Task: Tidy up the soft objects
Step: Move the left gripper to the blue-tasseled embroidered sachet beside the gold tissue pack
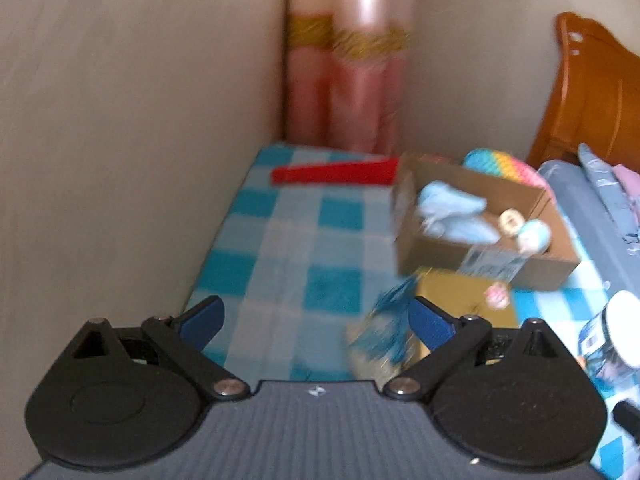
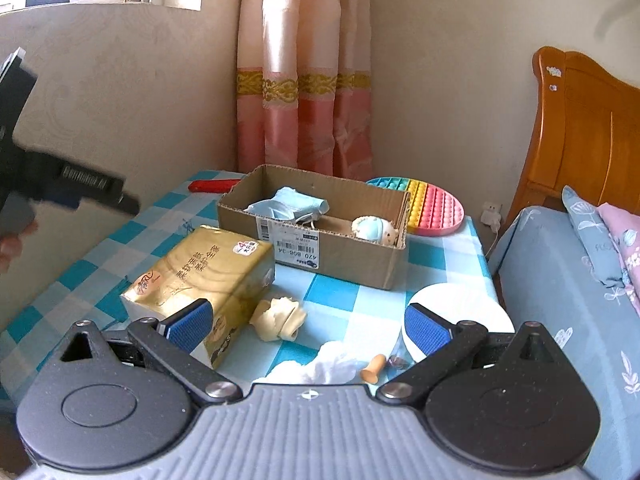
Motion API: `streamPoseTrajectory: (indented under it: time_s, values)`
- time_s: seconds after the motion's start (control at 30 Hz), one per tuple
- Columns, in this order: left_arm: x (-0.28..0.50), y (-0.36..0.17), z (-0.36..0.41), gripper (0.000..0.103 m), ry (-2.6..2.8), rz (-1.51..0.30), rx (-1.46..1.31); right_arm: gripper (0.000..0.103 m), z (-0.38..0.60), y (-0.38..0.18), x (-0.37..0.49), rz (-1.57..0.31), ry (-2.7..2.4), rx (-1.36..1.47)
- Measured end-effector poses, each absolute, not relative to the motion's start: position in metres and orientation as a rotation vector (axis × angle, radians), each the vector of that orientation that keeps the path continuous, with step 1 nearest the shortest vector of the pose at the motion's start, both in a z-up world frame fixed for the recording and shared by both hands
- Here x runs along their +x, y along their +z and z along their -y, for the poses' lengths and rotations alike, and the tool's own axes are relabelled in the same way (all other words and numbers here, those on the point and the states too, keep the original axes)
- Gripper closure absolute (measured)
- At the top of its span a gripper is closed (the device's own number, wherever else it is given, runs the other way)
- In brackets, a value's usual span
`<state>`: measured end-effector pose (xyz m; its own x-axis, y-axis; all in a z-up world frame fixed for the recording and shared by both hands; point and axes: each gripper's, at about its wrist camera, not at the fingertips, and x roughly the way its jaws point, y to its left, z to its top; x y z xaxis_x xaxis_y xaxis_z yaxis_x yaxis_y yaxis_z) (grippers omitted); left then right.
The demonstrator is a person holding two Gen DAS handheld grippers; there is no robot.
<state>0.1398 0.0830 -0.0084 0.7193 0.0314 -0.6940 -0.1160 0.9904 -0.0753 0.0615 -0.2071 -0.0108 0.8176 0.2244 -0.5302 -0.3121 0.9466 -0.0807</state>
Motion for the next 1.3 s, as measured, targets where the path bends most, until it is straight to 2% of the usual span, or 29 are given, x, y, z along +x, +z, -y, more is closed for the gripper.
streamPoseTrajectory:
  time_s: [0.43,0.7,1.3]
  values:
    - [0.108,-0.051,-0.088,0.005,0.081,-0.861,-0.097,0.0,0.201,-0.019,0.063,-0.575,0.317,-0.161]
    - [0.093,-0.064,-0.076,0.012,0.017,-0.863,-0.018,0.0,0.201,-0.023,0.066,-0.591,0.324,-0.153]
    - [0.099,-0.089,-0.07,0.011,-0.04,-0.932,0.009,0.0,0.196,-0.025,0.065,-0.6,0.325,-0.158]
